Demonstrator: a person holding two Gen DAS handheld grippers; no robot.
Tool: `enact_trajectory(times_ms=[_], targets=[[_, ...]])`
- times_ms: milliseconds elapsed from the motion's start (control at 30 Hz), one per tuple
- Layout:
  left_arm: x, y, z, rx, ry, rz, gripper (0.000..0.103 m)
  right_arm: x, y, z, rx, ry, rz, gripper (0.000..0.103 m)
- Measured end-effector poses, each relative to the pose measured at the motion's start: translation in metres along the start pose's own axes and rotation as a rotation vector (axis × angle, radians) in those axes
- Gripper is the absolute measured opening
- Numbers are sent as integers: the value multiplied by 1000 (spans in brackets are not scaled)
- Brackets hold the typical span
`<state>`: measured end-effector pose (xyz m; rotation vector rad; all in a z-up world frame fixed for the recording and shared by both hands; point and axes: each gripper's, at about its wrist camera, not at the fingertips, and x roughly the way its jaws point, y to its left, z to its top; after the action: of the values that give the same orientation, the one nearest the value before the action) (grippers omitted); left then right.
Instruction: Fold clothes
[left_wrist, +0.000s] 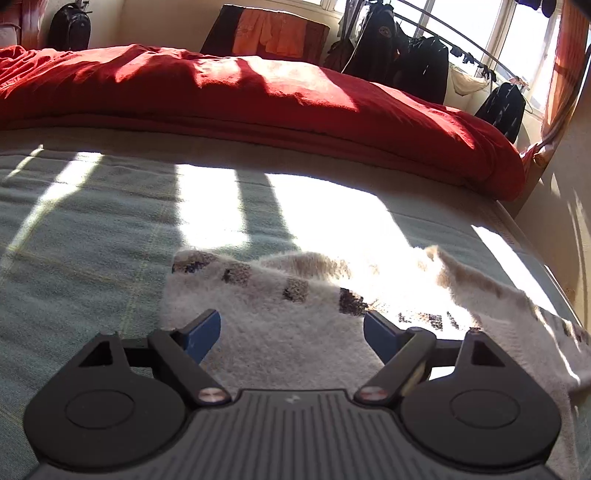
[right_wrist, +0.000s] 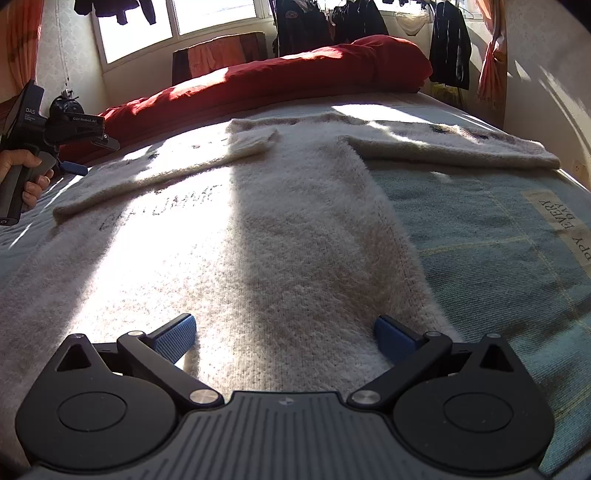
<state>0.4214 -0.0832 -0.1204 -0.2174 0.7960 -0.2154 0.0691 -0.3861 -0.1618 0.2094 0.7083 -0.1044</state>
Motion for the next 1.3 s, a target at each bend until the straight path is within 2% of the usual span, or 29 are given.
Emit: enact_trajectory(times_ms=[133,333,467,533,800,967,1133,1300], targets=[[19,20,-1,-105,46,4,84,1,-1,1,3,4,6,103],[-6,4,-1,-53,57,52,84,1,-1,1,5,3,5,103],[-33,-14,-6,-25,82,13,84,1,0,1,2,1,2,103],[-44,-24,-16,13,93,2,85,1,0,0,0,-1,0,103],[-66,-38,-62,56,207,56,84,0,1,-1,-8,-10,-5,103],[-117,-64,-66,120,213,12,84,2,0,2,6,10,-9,103],[-165,-88,-64,155,188,-24,87,5,-1,6,30,35,-7,103],[-173,-96,-90,220,147,-29,88,4,1,3,6,22,-11,103]])
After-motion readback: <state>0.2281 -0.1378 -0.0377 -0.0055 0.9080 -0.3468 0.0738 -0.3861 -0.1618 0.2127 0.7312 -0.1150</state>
